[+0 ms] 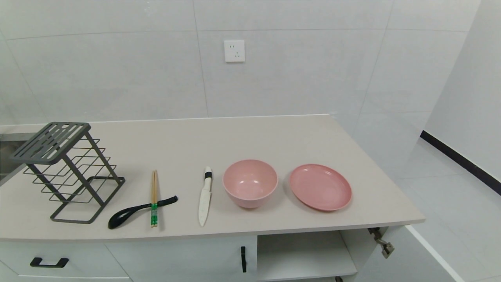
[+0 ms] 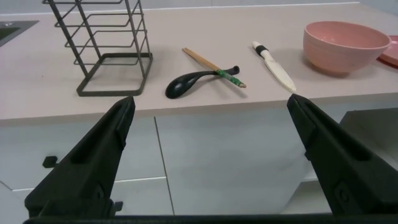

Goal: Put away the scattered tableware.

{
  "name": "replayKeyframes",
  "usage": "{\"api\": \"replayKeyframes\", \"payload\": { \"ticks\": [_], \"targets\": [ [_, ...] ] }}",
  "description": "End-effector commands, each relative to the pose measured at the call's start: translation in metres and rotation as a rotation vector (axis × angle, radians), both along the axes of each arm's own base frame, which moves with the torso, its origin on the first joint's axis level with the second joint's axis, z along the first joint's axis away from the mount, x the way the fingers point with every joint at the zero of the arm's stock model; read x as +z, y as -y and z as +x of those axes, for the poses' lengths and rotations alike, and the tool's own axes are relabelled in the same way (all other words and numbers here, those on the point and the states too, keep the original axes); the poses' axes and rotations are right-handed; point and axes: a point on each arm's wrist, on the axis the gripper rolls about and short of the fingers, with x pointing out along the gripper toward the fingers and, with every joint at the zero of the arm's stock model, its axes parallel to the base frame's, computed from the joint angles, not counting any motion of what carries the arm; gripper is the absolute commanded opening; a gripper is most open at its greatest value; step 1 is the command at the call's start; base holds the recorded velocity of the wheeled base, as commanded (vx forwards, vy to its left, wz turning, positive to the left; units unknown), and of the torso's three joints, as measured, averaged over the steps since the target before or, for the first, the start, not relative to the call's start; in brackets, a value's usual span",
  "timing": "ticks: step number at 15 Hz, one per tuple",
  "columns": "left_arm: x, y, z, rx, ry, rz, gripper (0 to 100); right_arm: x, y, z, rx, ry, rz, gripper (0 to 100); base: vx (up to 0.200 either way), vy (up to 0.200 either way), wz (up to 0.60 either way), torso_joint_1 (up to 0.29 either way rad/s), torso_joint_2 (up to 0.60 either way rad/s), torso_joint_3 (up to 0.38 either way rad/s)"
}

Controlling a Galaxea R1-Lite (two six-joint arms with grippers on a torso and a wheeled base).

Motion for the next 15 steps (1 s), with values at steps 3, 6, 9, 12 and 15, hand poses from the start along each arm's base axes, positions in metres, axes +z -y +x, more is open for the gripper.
{"api": "replayKeyframes", "payload": {
  "ticks": [3, 6, 9, 12, 15],
  "targets": [
    [0.0002, 0.0, 0.0001, 0.0, 0.0, 0.0, 100, 0.0001, 0.0, 0.0001, 0.001, 0.0, 0.0, 100, 0.0, 0.0, 0.0, 0.16, -0.31, -0.159],
    [0.0002, 0.0, 0.0001, 0.0, 0.0, 0.0, 100, 0.0001, 0.0, 0.0001, 0.001, 0.0, 0.0, 100, 0.0, 0.0, 0.0, 0.286, -0.56, -0.268],
    [0.0002, 0.0, 0.0001, 0.0, 0.0, 0.0, 100, 0.0001, 0.0, 0.0001, -0.001, 0.0, 0.0, 100, 0.0, 0.0, 0.0, 0.194, -0.39, -0.183],
    [0.0002, 0.0, 0.0001, -0.002, 0.0, 0.0, 100, 0.0001, 0.0, 0.0001, 0.003, 0.0, 0.0, 100, 0.0, 0.0, 0.0, 0.012, -0.02, -0.011],
    [0.0002, 0.0, 0.0001, -0.002, 0.0, 0.0, 100, 0.0005, 0.0, 0.0, 0.001, 0.001, -0.002, 100, 0.0, 0.0, 0.0, 0.0, 0.0, 0.0]
  ]
}}
